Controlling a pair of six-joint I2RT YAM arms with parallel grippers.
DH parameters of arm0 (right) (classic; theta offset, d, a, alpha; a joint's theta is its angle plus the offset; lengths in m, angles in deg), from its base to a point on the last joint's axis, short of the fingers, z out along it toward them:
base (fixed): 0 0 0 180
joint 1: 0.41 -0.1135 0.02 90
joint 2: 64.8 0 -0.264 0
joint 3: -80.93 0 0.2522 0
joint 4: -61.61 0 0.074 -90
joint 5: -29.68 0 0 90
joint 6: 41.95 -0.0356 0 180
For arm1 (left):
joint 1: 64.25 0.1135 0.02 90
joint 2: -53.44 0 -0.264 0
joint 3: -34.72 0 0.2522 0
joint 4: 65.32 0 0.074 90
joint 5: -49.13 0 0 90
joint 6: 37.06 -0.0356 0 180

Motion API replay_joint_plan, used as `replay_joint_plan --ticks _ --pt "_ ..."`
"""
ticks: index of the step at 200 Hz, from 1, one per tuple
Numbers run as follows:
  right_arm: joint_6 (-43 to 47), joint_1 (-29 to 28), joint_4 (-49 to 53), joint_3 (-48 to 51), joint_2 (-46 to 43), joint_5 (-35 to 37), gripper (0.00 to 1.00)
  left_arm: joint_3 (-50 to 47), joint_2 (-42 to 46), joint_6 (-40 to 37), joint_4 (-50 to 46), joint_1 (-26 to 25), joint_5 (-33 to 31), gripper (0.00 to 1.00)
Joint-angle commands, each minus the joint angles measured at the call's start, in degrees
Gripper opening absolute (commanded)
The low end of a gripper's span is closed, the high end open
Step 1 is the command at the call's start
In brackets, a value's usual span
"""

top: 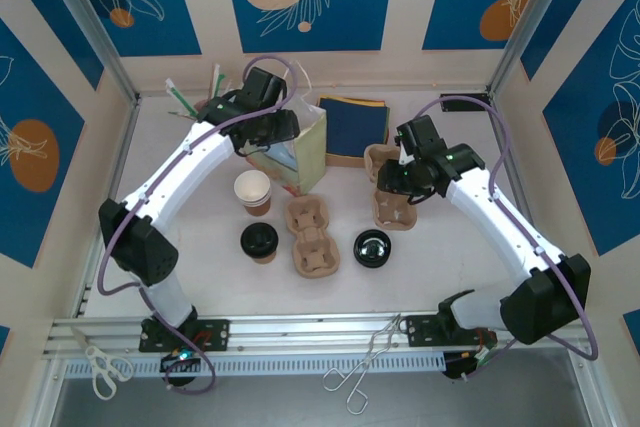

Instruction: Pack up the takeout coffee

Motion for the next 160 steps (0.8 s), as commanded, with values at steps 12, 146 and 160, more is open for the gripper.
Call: replay_joint_plan --ticks 12,146,160 --pt "-0.6 -0.6 0.0 1.0 -1.6 -1.5 0.37 -0.7 2.2 0.3 0.0 0.0 1.2 0.29" --pt "-0.6 -0.7 1.4 0.1 -2.7 -1.3 0.37 -2.3 4.8 1.0 1.0 -5.2 7.6 0.16" --pt "-0.5 -1.0 1.8 -0.6 -2.7 -1.3 0.37 -2.8 5.4 0.6 0.5 -5.3 7.5 0.14"
